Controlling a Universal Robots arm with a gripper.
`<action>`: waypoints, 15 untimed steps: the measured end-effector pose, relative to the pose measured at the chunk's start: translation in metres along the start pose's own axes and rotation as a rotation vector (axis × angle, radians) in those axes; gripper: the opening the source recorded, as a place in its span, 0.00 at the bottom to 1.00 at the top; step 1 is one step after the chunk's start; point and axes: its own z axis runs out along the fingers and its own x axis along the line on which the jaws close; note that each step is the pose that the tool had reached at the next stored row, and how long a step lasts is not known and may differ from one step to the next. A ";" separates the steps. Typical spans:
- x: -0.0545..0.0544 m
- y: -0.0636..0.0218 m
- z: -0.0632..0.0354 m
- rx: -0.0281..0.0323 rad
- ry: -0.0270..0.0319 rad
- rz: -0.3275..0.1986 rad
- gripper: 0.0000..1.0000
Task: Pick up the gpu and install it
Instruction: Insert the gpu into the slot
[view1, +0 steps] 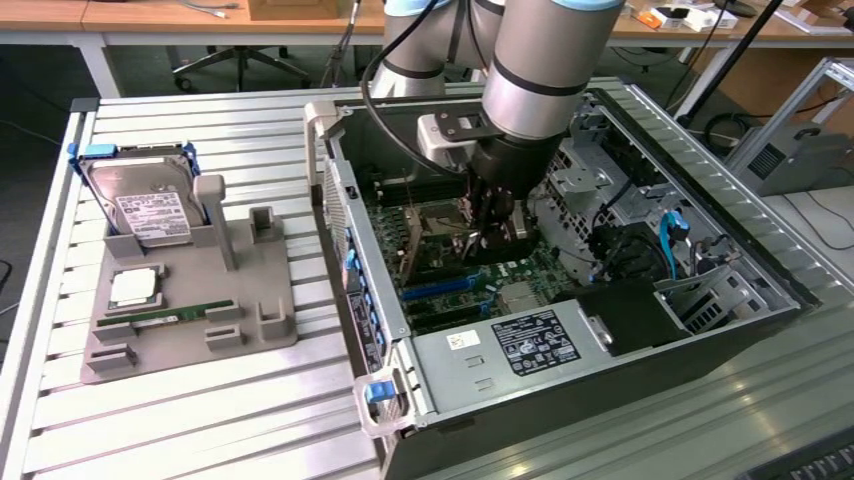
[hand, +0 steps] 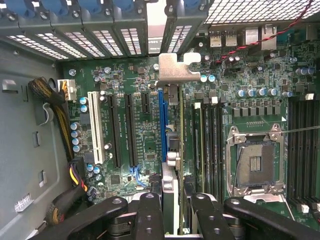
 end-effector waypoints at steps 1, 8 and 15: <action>0.000 0.0003 0.0001 0.0001 0.0000 0.000 0.27; 0.000 0.0048 0.0005 -0.0001 0.0002 0.000 0.27; 0.000 0.0061 0.0013 0.0000 0.0000 0.000 0.27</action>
